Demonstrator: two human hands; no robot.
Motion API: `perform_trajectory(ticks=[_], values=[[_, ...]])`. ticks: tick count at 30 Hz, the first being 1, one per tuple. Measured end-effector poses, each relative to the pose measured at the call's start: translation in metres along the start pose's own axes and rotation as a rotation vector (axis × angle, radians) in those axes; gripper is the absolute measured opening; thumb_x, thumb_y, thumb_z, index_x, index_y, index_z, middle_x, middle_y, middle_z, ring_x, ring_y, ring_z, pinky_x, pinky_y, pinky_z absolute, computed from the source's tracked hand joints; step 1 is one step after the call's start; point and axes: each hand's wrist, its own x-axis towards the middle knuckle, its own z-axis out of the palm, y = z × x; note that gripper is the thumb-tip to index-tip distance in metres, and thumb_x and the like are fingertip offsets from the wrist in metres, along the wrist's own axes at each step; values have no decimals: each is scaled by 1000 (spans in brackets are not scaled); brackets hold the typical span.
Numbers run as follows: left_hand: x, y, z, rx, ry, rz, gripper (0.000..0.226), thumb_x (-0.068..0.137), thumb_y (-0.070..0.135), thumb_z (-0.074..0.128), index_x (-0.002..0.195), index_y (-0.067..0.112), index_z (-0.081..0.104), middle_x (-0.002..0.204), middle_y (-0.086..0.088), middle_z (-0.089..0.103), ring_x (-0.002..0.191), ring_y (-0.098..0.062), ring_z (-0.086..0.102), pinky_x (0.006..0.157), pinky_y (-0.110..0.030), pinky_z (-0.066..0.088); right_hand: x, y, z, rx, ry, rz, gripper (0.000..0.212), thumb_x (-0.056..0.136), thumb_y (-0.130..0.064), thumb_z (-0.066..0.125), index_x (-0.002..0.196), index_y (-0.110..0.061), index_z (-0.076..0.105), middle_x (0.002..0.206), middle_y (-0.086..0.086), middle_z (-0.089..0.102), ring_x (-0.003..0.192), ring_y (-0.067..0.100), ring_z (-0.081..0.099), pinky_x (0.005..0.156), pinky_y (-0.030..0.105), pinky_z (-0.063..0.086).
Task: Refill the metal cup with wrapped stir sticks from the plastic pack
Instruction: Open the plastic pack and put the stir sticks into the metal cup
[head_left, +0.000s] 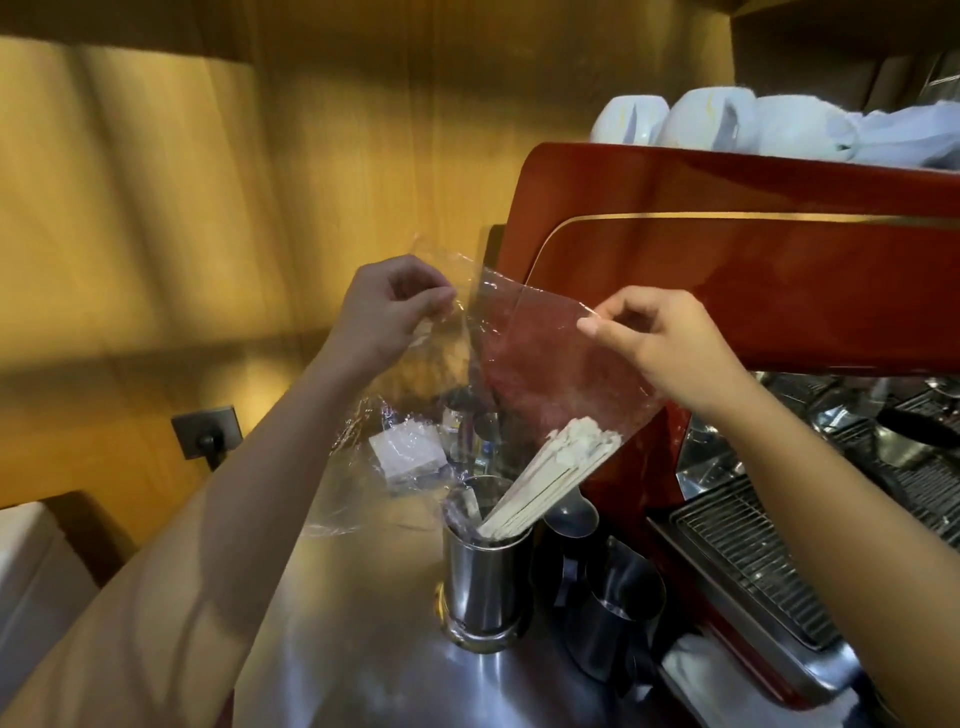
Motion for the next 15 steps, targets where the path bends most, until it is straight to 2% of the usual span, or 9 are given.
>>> perform_trajectory(ticks=[2,4,10,12,15], values=[[0,-7,-6,-22,18,-11,21,79,6,69,69,23,65,54,10,67,55,-4,59,61,-24,48,-7,5,-6,39,-36,35,19,80,-33,67,76,-15,66,56,-11,60,52,3,51,54,26,44],[-1,-11,-10,-12,16,-10,20,79,8,69,69,24,65,54,13,68,55,-5,60,61,-26,48,-13,10,-9,66,-73,65,17,80,-32,68,78,-15,66,63,-6,65,59,9,58,62,35,50],[-6,-20,-14,-33,3,17,19,81,8,67,72,24,66,59,13,70,60,-4,63,63,-17,52,-33,27,-2,75,-118,135,18,76,-25,73,80,-11,63,91,16,68,81,29,61,81,42,49],[-9,-23,-14,-40,3,14,18,81,5,66,73,21,65,58,13,69,59,-3,62,62,-15,50,-39,31,0,116,-115,163,21,73,-28,75,83,-14,63,93,14,67,85,25,61,83,40,49],[-13,-27,-18,-86,28,-17,17,81,4,66,74,20,65,58,13,70,59,-2,62,62,-14,50,-47,38,4,165,-111,198,19,73,-26,75,87,-17,66,84,4,65,81,19,60,82,38,49]])
